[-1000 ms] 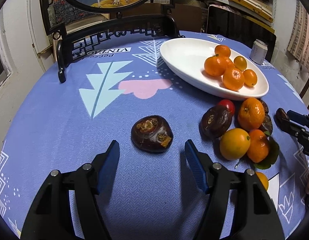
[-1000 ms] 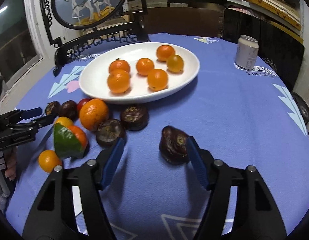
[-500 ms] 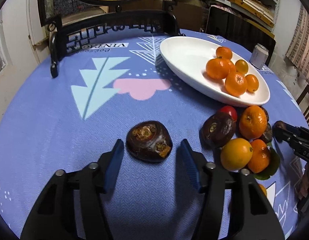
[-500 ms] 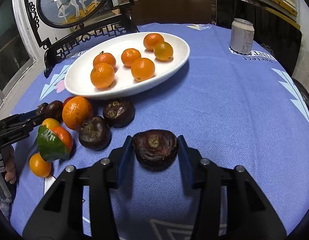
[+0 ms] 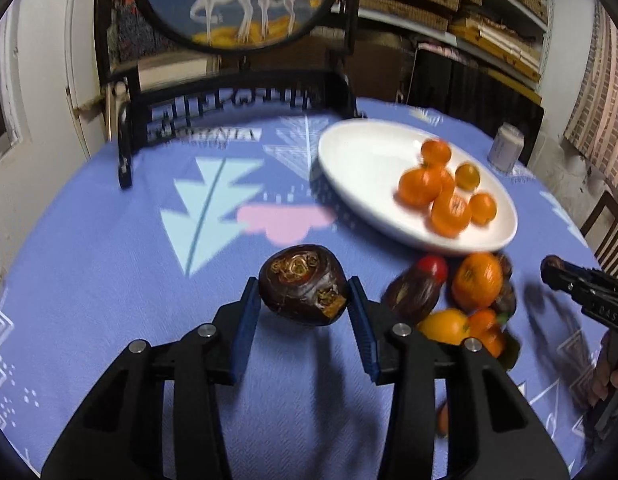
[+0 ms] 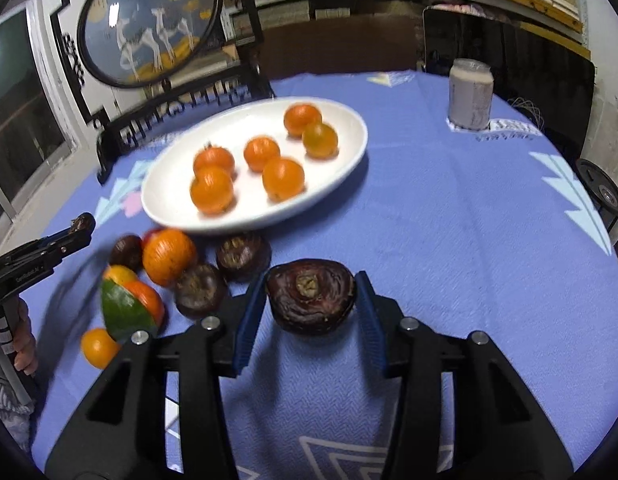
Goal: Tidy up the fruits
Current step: 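Drop both dark brown fruits onto the white plate by opening both tools, then withdraw both tools from the plate and move the left tool toward another dark fruit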
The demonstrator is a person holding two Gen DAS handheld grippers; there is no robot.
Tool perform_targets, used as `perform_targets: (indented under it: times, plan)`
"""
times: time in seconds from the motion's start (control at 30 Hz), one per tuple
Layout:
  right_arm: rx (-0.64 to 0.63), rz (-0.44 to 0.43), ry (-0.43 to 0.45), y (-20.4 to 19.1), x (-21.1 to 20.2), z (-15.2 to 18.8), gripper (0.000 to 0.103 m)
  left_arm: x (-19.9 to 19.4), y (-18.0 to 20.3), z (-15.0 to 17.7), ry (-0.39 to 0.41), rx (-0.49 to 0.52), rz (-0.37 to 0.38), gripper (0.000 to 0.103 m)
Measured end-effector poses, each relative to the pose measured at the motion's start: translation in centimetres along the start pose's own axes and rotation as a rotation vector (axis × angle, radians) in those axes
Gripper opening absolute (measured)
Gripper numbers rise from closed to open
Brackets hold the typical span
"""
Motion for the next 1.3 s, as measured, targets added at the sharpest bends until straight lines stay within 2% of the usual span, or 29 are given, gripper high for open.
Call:
perform_targets:
  times: [0.13, 0.23, 0.3, 0.5, 0.57, 0.6, 0.63, 0.77, 0.8, 0.87, 0.93, 1.0, 1.1, 1.13, 1.2, 1.3]
  plan:
    - [-0.001, -0.030, 0.049, -0.5, -1.1, -2.4, 0.046, 0.0, 1.7, -3.2, 0.026, 0.027, 0.014, 0.044]
    - [-0.020, -0.039, 0.059, -1.5, -0.6, -4.8, 0.046, 1.4, 3.0, -5.9, 0.031, 0.032, 0.025, 0.044]
    - [-0.023, -0.042, 0.061, -2.0, 0.3, -6.3, 0.046, 3.0, 3.8, -7.4, 0.017, 0.020, 0.041, 0.045]
    - [0.033, -0.078, 0.029, -1.9, 4.7, -9.8, 0.046, 7.4, 5.2, -9.1, -0.026, 0.011, 0.049, 0.045]
    - [0.046, -0.100, 0.019, -2.0, 5.9, -10.3, 0.053, 8.5, 5.5, -9.2, -0.039, 0.015, 0.047, 0.055]
    - [0.068, -0.132, 0.014, -1.7, 6.3, -10.4, 0.061, 8.7, 5.5, -9.3, -0.035, 0.015, 0.046, 0.066]
    - [0.084, -0.143, 0.020, -1.5, 6.3, -10.4, 0.071, 8.6, 5.5, -9.3, -0.019, 0.011, 0.044, 0.067]
    - [0.105, -0.151, 0.031, -0.9, 5.6, -10.2, 0.073, 7.8, 5.1, -9.4, -0.014, 0.004, 0.059, 0.067]
    - [0.118, -0.162, 0.029, -0.8, 5.3, -10.0, 0.076, 7.5, 4.9, -9.3, -0.011, -0.004, 0.057, 0.067]
    - [0.162, -0.207, 0.036, -0.3, 4.4, -9.3, 0.091, 6.4, 4.4, -8.8, -0.006, -0.023, 0.051, 0.067]
    - [0.220, -0.258, 0.100, 0.4, 2.5, -8.4, 0.097, 5.0, 3.9, -7.7, -0.002, -0.020, 0.047, 0.067]
    - [0.241, -0.230, 0.234, 0.9, -0.5, -7.5, 0.101, 3.6, 3.3, -5.9, 0.002, -0.023, 0.028, 0.067]
    - [0.148, -0.158, 0.328, 0.0, -3.6, -6.4, 0.101, 2.1, 2.7, -3.3, -0.012, -0.020, 0.032, 0.067]
    - [0.106, -0.140, 0.337, -0.6, -4.4, -5.8, 0.101, 1.7, 2.7, -2.6, -0.015, -0.017, 0.028, 0.067]
    - [0.054, -0.162, 0.307, -1.7, -5.0, -4.7, 0.101, 0.7, 2.8, -1.2, -0.009, -0.010, 0.019, 0.067]
    - [0.007, -0.113, 0.252, -3.1, -5.3, -3.2, 0.101, -0.3, 3.8, 0.0, 0.012, 0.030, 0.004, 0.067]
Point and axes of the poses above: each gripper's, at about its wrist camera, not at the fingertips, and x roughly the way its jaws point, y to its right, z to its underside, the point moved 3 cm from there along x, roughly the way its jaws point
